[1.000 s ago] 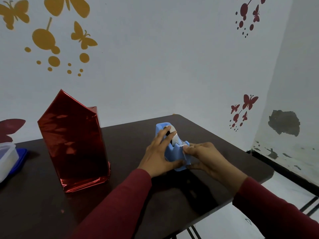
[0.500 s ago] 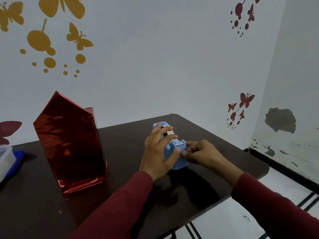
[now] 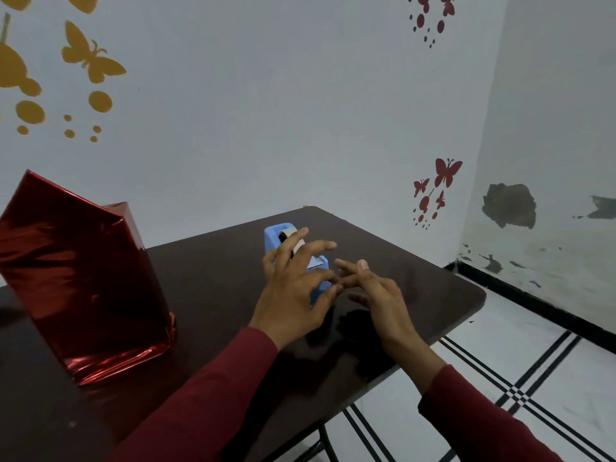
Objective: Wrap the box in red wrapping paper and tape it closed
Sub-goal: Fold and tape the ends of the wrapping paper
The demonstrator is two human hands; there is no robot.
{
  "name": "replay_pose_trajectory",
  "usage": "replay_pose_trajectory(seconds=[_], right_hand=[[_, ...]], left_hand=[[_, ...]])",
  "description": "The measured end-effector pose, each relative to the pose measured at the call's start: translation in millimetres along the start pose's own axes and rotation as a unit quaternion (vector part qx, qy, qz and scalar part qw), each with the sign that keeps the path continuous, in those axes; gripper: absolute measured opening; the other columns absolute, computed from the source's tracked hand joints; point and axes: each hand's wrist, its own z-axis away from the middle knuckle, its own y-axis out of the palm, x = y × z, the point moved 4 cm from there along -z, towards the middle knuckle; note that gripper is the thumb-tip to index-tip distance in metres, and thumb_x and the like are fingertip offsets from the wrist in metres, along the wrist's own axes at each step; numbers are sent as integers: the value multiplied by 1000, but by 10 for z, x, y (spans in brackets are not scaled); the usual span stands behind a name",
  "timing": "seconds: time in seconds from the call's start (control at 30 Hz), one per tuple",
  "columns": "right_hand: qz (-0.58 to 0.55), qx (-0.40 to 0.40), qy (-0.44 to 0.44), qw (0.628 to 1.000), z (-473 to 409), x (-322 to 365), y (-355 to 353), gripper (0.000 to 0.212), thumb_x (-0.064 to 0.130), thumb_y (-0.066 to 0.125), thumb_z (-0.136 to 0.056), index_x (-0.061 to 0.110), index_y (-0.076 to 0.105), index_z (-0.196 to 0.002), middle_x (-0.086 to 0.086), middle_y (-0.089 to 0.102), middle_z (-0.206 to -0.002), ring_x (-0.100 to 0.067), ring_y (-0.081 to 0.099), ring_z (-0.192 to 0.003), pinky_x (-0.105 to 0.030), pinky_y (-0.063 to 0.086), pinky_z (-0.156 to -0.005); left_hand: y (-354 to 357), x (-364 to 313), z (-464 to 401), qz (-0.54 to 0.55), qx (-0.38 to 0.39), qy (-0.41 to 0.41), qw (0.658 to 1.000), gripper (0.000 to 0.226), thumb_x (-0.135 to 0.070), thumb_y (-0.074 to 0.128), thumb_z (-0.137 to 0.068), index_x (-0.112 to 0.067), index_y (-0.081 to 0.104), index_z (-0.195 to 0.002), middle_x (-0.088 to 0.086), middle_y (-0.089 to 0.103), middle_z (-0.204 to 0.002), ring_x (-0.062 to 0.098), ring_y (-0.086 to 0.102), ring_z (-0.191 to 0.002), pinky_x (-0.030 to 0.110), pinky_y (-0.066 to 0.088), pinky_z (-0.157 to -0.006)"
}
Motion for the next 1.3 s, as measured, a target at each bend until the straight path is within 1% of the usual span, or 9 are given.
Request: replay_pose_trajectory(seconds=[0.23,0.33,0.43,0.53,0.67,0.9,1.03,1.13,1.3], right_hand=[[-61,-2,95,994,-32,12,-38,58,45,43,-107,8,84,-90,7,79,-114,-8,69,-114,-37,48,-98],[-116,-33,106,987,-17,13,-83,29,27,57,-101,13,80,-111,3,79,-116,-18,70,-117,-39,49,-96],[-119,-26,79,989,-5,33,-100,41,5,63,-93,26,73,-127,4,78,-119,-17,71,-115,-38,52,-94],[-83,-6,25,996,27,78,-62,44,-2,70,-92,21,71,-130,0,79,-112,-12,74,-108,-24,57,-80],[-69,-34,3,997,35,59,-75,34,5,77,-90,15,74,-122,-4,81,-96,-8,76,-91,-16,56,-75],[-62,-44,10,997,14,7,-79,28,2,79,-87,9,76,-113,-8,80,-86,-13,76,-84,-20,57,-74],[-60,-56,26,996,18,5,-111,27,4,79,-88,13,74,-113,-6,80,-88,-15,77,-85,-24,60,-74],[-71,-59,27,995,32,39,-109,31,4,79,-88,12,73,-117,-9,80,-91,-18,77,-88,-30,62,-78],[-65,-36,-18,997,21,277,-15,32,1,78,-88,10,72,-118,-7,79,-87,-14,76,-87,-28,61,-81]], left_hand=[[-38,-57,-6,64,-62,-7,996,7,-29,80,-87,-25,77,-83,-9,62,-126,18,33,-144,45,26,-111],[-27,-64,-28,98,-82,-53,990,8,-31,79,-87,-24,77,-82,-13,61,-121,14,38,-139,46,31,-109],[-57,58,-30,134,-116,-120,977,11,-37,77,-85,-26,78,-82,-13,60,-115,10,46,-128,48,41,-103],[-37,126,-8,169,-90,-177,965,15,-45,77,-85,-30,78,-83,-15,60,-112,2,46,-122,30,40,-102],[8,148,5,178,-72,-207,959,6,-33,82,-84,-27,80,-84,-17,61,-108,-3,47,-118,9,35,-99],[-36,188,25,163,-96,-240,952,9,-39,85,-79,-40,79,-86,-16,62,-111,0,46,-118,29,44,-97],[-165,218,-20,191,-137,-283,930,35,-34,91,-74,-47,72,-101,-22,56,-112,9,51,-117,22,46,-94],[-266,253,-50,188,-148,-287,928,33,-31,91,-74,-40,76,-103,-19,58,-112,14,55,-117,26,49,-94],[-632,207,-99,175,-139,-269,937,25,-23,88,-79,-35,79,-100,-21,58,-110,8,57,-113,7,40,-83]])
